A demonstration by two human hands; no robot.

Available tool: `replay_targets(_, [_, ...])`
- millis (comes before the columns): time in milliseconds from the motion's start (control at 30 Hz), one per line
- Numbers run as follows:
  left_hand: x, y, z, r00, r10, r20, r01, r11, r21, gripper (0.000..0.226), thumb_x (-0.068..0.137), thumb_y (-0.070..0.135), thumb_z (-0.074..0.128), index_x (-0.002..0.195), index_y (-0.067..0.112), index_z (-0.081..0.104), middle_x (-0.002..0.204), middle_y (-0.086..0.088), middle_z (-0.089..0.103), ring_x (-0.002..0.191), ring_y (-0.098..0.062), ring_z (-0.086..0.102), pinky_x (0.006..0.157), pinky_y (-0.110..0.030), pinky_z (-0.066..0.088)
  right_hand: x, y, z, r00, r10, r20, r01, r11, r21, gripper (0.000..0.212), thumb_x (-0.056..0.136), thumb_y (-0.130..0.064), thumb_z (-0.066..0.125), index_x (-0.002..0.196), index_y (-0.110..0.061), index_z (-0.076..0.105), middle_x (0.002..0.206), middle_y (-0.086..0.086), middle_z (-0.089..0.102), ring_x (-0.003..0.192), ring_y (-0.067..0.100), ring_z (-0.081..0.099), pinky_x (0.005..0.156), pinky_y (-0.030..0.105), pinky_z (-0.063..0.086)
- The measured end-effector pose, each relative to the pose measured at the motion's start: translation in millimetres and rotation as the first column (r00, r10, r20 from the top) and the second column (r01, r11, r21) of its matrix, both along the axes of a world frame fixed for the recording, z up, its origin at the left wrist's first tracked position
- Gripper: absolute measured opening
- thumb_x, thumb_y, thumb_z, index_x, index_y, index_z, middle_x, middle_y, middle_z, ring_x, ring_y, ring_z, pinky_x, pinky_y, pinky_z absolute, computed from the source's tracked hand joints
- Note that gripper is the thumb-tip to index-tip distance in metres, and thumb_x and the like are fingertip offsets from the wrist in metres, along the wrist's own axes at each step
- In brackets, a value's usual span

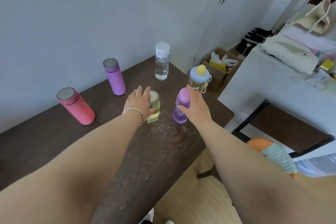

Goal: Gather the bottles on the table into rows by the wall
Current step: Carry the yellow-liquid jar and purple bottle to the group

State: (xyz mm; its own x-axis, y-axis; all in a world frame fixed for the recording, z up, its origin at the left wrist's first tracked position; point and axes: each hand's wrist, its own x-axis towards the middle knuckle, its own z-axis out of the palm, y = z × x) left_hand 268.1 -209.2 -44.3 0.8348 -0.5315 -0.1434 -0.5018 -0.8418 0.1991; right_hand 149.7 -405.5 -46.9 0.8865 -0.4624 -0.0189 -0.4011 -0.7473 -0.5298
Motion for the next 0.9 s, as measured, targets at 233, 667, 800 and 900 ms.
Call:
replay_targets(233, [10.2, -9.5, -17.5, 0.987, 0.038, -0.155, -0.055, 0.992, -0.110, 0.085, 0.077, 0.043, 0.074, 0.143, 0.025, 0.024, 0.131, -0.014, 0.042, 0.114, -0.039, 0.049, 0.091, -0.052, 0.048, 3.3, 4.7, -11.3, 0.993, -0.053, 0.103, 0.053, 0.999, 0.000, 0.081, 0.085, -0.037, 0.074, 0.149, -0.028, 0.027, 0.142, 0.005, 0.041, 0.122, 0.023, 0.051, 0.095, 0.041, 0.052])
replay_targets(667, [9.3, -11.9, -24.5, 0.972, 0.111, -0.207, -0.164, 0.952, -0.258, 0.074, 0.076, 0.040, 0.075, 0.135, 0.027, 0.032, 0.118, -0.012, 0.046, 0.094, -0.038, 0.057, 0.085, -0.049, 0.052, 5.1, 6.9, -12.8, 0.980, -0.092, 0.177, 0.095, 0.995, -0.006, 0.081, 0.083, -0.036, 0.077, 0.148, -0.027, 0.030, 0.142, 0.004, 0.042, 0.123, 0.021, 0.049, 0.094, 0.039, 0.054])
replay_targets(800, [6.8, -16.3, -31.4, 0.962, 0.124, -0.243, -0.196, 0.934, -0.298, 0.077, 0.077, 0.037, 0.075, 0.138, 0.027, 0.028, 0.121, -0.014, 0.044, 0.095, -0.037, 0.058, 0.084, -0.044, 0.051, 5.6, 2.9, -9.6, 0.979, -0.073, 0.191, 0.078, 0.997, -0.018, 0.081, 0.082, -0.035, 0.077, 0.148, -0.026, 0.030, 0.143, 0.004, 0.042, 0.125, 0.021, 0.048, 0.095, 0.039, 0.053])
replay_targets(900, [7.5, -14.4, -33.3, 0.964, 0.127, -0.233, -0.198, 0.928, -0.314, 0.075, 0.077, 0.041, 0.074, 0.136, 0.027, 0.029, 0.119, -0.013, 0.047, 0.094, -0.036, 0.058, 0.083, -0.043, 0.050, 3.8, 2.7, -9.4, 0.982, -0.065, 0.180, 0.068, 0.998, -0.011, 0.080, 0.083, -0.035, 0.076, 0.148, -0.027, 0.029, 0.142, 0.004, 0.042, 0.124, 0.021, 0.048, 0.095, 0.040, 0.053])
